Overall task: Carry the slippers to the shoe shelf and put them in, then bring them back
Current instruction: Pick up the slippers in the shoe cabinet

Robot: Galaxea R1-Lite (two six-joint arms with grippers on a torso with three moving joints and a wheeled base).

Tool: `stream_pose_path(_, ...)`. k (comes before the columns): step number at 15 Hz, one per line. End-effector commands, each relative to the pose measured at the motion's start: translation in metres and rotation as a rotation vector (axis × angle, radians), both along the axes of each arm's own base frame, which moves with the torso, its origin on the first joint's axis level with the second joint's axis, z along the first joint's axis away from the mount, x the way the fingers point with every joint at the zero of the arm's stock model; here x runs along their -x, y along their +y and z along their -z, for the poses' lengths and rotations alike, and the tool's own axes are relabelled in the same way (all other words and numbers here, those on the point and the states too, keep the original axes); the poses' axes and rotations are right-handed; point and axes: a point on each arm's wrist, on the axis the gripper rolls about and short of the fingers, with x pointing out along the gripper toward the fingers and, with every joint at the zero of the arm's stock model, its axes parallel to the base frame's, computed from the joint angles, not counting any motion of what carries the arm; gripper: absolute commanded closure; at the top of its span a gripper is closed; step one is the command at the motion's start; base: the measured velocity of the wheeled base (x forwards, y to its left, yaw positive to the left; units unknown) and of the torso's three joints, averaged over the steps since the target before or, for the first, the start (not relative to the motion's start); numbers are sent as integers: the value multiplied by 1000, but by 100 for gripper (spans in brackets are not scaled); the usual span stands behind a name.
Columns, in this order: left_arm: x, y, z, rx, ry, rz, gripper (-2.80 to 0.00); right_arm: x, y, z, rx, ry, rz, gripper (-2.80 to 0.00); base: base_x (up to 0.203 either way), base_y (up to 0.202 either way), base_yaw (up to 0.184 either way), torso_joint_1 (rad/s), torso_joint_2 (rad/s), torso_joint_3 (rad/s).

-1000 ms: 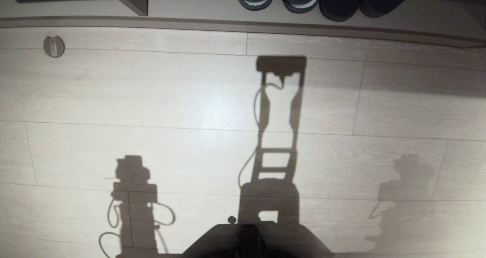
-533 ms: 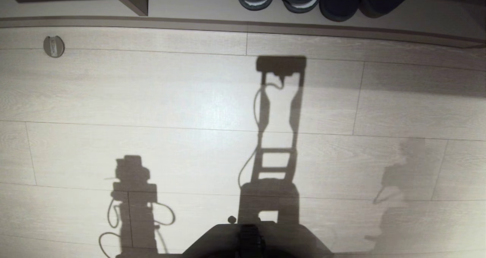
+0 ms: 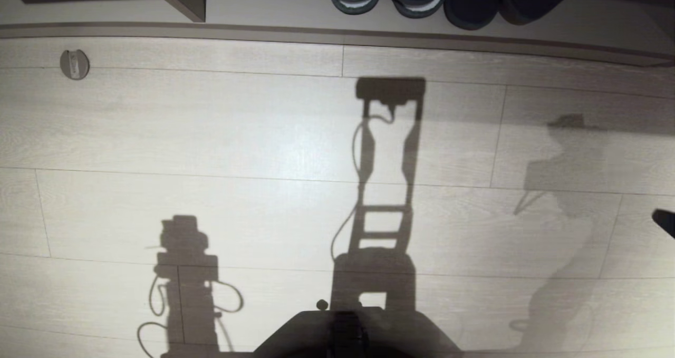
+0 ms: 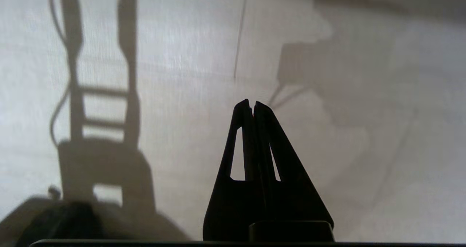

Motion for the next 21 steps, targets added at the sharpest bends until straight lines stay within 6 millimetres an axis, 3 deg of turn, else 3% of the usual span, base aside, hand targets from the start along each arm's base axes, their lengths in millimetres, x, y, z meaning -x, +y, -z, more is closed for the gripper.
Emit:
stream_pose_path(1, 0, 0, 0, -1, 3, -1, 0, -58, 1, -7, 11, -11, -22, 0, 0, 0, 0, 0, 0, 0)
stream_pose_path(2, 0, 0, 0, -2, 3, -1, 0, -76, 3, -23, 21, -79, -44, 0, 0, 0, 0, 0, 0, 0)
stream_pose_path(3, 0, 0, 0, -2, 4, -1, 0, -89, 6, -36, 28, -135, -65, -280, 0, 0, 0, 0, 0, 0)
stream_pose_path(7, 0, 0, 0, -2, 4, -1, 0, -117, 17, -77, 22, -324, -111, -280, 0, 0, 0, 0, 0, 0)
stream_pose_path(9, 0, 0, 0, -2, 4, -1, 0, -124, 20, -84, 21, -366, -120, -280, 0, 0, 0, 0, 0, 0)
stream_pose_path(12, 0, 0, 0, -9, 4, 0, 0, -153, 26, -108, 24, -434, -129, -280, 0, 0, 0, 0, 0, 0)
stream_pose_path(14, 0, 0, 0, -9, 4, 1, 0, -172, 29, -117, 65, -464, -115, -280, 0, 0, 0, 0, 0, 0)
stream_pose_path(16, 0, 0, 0, -12, 3, 0, 0, -177, 32, -118, 84, -472, -114, -280, 0, 0, 0, 0, 0, 0)
stream_pose_path(21, 0, 0, 0, -15, 6, 1, 0, -225, 67, -139, 35, -652, -118, -280, 0, 0, 0, 0, 0, 0)
